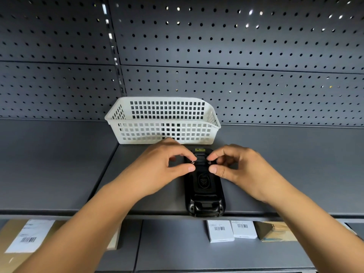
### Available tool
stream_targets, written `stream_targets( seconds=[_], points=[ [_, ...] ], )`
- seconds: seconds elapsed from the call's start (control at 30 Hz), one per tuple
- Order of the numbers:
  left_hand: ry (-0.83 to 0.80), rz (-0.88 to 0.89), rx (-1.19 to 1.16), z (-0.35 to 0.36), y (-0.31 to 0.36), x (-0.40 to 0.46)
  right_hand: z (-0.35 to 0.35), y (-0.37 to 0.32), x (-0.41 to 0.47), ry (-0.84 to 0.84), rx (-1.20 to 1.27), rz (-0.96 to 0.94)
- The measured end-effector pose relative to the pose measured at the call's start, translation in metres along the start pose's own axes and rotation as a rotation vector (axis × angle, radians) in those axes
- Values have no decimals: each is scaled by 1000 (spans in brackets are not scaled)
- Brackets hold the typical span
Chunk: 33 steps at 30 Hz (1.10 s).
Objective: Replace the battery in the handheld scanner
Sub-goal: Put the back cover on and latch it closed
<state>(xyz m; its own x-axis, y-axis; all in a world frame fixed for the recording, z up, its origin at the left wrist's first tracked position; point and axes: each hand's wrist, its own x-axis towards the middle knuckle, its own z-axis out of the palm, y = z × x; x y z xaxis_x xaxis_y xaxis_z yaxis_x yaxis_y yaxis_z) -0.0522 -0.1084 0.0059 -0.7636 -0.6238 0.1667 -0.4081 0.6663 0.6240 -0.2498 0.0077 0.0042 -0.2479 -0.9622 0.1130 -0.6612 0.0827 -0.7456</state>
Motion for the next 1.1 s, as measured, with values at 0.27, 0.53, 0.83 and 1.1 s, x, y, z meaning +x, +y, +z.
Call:
stream_targets(
  seconds=[0.27,0.53,0.83,1.1],
  points=[
    [8,5,-5,1,-2,0,-1,2,1,-11,22,19],
    [55,-57,-21,9,0,-4,2,2,1,20,40,61],
    [132,-120,-85,16,3,-10,5,2,-2,64,66,66],
    [172,-93,-132,16,1,-17,1,4,-10,36,91,56]
  ],
)
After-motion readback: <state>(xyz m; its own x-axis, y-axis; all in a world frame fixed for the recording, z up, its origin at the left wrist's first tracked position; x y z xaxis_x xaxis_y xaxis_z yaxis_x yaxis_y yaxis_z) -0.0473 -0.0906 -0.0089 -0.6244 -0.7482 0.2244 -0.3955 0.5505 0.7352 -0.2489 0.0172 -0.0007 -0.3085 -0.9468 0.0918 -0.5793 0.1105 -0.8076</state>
